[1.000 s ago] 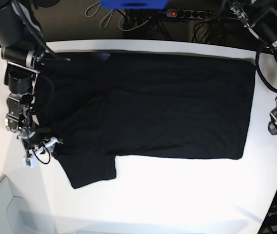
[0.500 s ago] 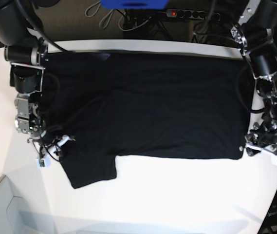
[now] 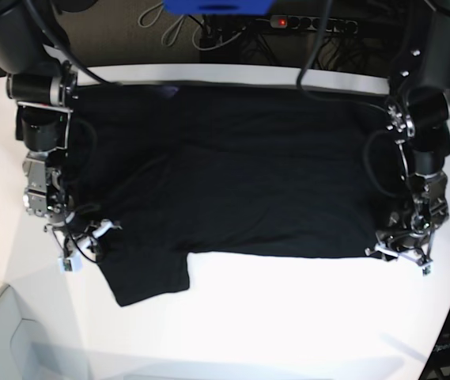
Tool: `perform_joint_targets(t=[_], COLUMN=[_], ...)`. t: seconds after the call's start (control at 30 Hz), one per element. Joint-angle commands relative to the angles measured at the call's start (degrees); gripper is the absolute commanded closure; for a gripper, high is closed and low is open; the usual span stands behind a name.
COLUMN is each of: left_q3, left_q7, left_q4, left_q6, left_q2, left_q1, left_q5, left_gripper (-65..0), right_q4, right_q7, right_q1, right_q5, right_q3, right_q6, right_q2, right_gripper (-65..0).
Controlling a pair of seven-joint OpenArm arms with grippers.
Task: Layout the t-shirt on the table in an organized manner, then fold the t-shirt properly
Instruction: 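Move both grippers to the hem corners and grasp them, then lift the hem with both grippers and fold it over toward the collar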
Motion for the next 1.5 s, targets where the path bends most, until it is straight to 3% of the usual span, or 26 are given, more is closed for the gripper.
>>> perform_joint_targets(t=[0.0, 0.17, 0.57, 0.63, 0.73, 0.77, 1.03, 1.23, 1.47], left_q3=[-0.11, -0.19, -0.19, -0.19, -0.37, -0.37, -0.46, -0.55, -0.19], left_q7=[-1.87, -4.77, -5.03, -5.03, -5.03, -4.94, -4.42, -4.33, -4.24], left_q4=[0.02, -0.77, -5.43, -5.43, -4.9, -4.9, -4.81, -4.81, -4.81], left_q6=[-0.2, -0.2, -0.2, -0.2, -0.2, -0.2, -0.64, -0.73, -0.73], left_q2=[-0.65, -0.13, -0.21, -0.13, 0.22, 0.66, 1.1, 1.02, 0.58], left_q1=[-1.87, -1.78, -0.55, -0.29, -0.29, -0.29, -0.55, -0.29, 1.47], left_q5=[0.72, 4.42, 4.5, 4.5, 4.42, 4.42, 4.33, 4.24, -3.76], left_gripper=[-25.6, -25.6, -24.5, -18.6, -1.6, 0.0, 0.0, 0.0, 0.0], right_q4=[0.44, 0.44, 0.44, 0.44, 0.44, 0.52, 0.88, 14.85, 25.75], right_q7=[-0.92, -1.01, -1.18, -1.18, -1.01, -1.01, -0.74, -1.18, -1.27], right_q1=[1.01, 1.01, 1.01, 1.01, 1.01, 1.01, 1.28, -4.26, -11.21], right_q5=[-0.63, -0.63, -0.63, -0.63, -0.63, -0.63, -0.1, -0.1, -0.1], right_q3=[0.01, 0.01, 0.01, 0.01, 0.01, 0.01, 0.45, 0.54, 0.54], right_q6=[0.14, 0.14, 0.14, 0.14, 0.14, 0.14, 0.32, 0.32, 0.32], right_q2=[0.57, 0.57, 0.57, 0.57, 0.57, 0.57, 0.57, 0.48, -1.36], right_gripper=[0.0, 0.0, 0.0, 0.0, 0.0, 0.0, 0.0, 0.0, 0.0])
